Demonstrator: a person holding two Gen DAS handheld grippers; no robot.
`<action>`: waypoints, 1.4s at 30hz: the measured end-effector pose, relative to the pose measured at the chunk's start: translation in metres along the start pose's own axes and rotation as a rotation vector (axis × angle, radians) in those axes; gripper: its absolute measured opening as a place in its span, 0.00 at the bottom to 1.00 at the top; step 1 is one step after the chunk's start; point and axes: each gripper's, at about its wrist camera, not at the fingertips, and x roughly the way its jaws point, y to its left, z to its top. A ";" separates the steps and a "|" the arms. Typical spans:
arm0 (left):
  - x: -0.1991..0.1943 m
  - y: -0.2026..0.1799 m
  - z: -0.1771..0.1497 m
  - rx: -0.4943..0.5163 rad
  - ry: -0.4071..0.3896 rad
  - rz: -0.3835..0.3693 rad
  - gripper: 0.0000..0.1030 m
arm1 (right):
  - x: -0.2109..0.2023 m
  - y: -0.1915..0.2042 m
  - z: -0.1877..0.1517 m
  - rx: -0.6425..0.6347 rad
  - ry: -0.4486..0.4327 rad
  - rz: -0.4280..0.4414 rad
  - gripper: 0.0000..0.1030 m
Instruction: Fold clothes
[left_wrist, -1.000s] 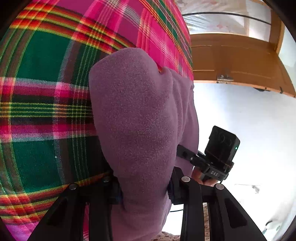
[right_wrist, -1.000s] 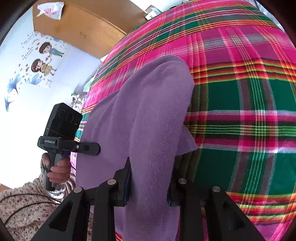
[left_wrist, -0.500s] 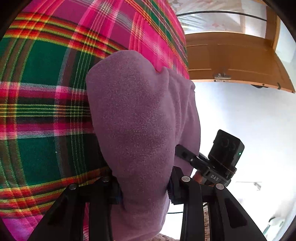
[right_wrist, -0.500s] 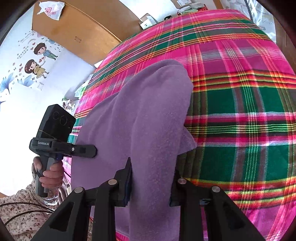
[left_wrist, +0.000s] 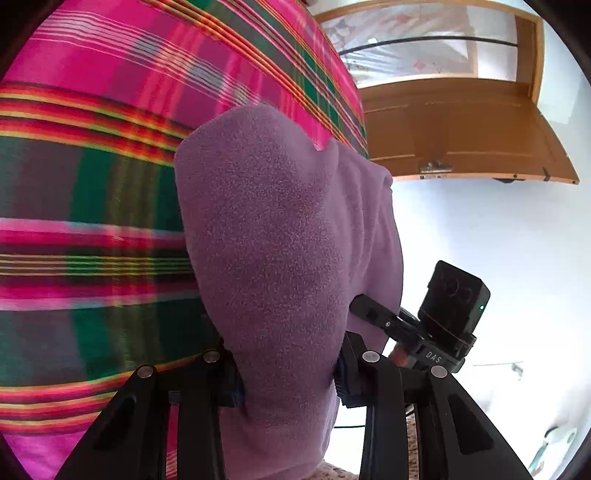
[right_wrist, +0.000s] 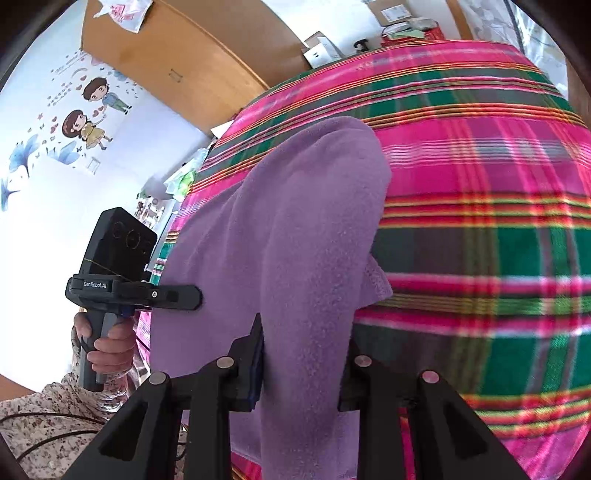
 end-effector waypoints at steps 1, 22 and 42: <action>-0.002 0.001 -0.001 -0.003 -0.005 0.001 0.36 | 0.004 0.003 0.003 0.000 0.003 0.003 0.27; -0.029 0.031 0.031 -0.045 -0.090 0.032 0.36 | 0.084 0.048 0.051 -0.009 0.049 0.071 0.27; -0.071 0.021 0.035 -0.055 -0.166 0.062 0.36 | 0.135 0.072 0.084 0.008 0.000 0.107 0.27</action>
